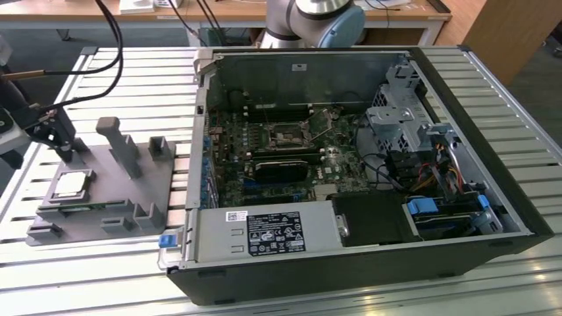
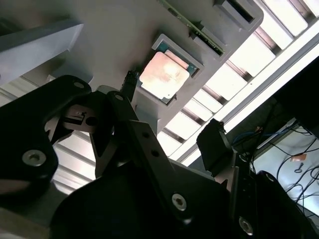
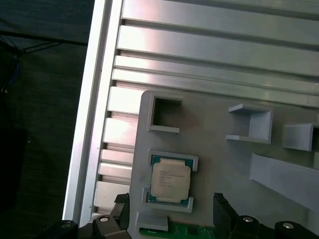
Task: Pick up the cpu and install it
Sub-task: 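Pick up the cpu and move it towards the insertion slot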
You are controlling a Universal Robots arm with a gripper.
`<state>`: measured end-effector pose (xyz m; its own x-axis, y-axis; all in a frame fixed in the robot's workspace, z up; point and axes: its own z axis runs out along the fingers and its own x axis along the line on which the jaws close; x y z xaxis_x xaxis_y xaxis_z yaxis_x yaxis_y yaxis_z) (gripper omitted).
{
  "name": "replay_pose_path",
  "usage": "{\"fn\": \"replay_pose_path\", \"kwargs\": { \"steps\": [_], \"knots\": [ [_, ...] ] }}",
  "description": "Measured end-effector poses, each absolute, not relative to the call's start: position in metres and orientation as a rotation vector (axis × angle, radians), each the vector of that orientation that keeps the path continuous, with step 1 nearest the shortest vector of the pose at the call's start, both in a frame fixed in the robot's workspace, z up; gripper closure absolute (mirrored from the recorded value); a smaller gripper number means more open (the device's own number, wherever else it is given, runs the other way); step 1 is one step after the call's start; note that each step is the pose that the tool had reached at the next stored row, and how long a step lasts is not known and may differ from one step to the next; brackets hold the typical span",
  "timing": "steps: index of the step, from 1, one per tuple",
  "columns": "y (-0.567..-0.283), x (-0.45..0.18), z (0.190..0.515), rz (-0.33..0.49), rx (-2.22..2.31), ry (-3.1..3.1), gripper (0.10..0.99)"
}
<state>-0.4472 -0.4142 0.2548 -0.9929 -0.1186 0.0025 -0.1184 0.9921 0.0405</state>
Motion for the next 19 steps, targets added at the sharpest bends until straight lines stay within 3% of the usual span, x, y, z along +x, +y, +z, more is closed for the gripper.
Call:
{"fn": "replay_pose_path", "kwargs": {
  "steps": [19],
  "knots": [
    [-0.415, -0.447, 0.220, -0.063, 0.192, -3.130, 0.325]
  ]
}}
